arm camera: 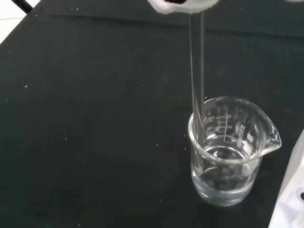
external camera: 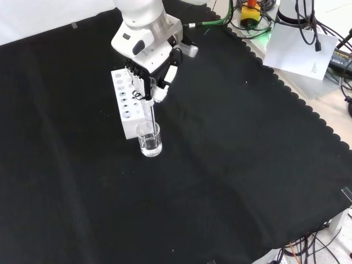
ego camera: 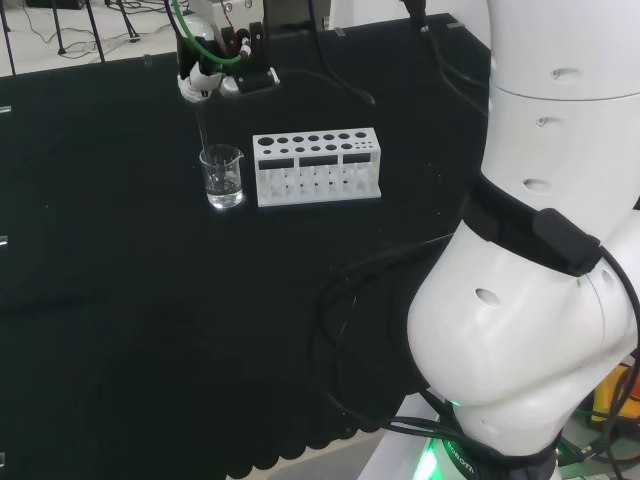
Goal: Stir in the beaker to the left of the white test tube rack with the glass rod.
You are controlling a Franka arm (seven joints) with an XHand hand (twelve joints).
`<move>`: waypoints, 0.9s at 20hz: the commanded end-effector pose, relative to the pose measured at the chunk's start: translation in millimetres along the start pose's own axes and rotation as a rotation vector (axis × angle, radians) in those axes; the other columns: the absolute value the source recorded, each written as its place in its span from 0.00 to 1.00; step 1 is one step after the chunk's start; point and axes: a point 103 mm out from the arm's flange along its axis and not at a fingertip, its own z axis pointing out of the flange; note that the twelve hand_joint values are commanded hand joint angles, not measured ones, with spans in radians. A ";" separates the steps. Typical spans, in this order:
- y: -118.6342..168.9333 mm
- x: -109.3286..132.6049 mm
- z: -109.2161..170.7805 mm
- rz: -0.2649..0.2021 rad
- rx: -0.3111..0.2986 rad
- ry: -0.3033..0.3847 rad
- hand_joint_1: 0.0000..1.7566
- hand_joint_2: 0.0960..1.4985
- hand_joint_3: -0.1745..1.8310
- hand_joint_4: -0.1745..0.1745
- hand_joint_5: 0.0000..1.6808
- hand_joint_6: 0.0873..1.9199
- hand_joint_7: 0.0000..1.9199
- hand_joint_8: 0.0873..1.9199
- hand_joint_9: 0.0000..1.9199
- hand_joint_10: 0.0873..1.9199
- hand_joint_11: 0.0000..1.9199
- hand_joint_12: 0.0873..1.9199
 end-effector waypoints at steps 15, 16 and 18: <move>-17.1 -49.9 -3.3 0.067 -0.005 -0.003 0.75 0.70 0.00 0.00 0.83 0.00 0.66 0.40 0.84 0.35 0.83 0.29; -19.1 -42.9 -5.4 0.059 -0.009 -0.004 0.75 0.70 0.00 0.00 0.83 0.00 0.66 0.40 0.84 0.35 0.83 0.29; -19.9 -33.5 -7.0 0.049 -0.011 -0.004 0.75 0.70 0.00 0.00 0.83 0.00 0.66 0.40 0.84 0.35 0.83 0.29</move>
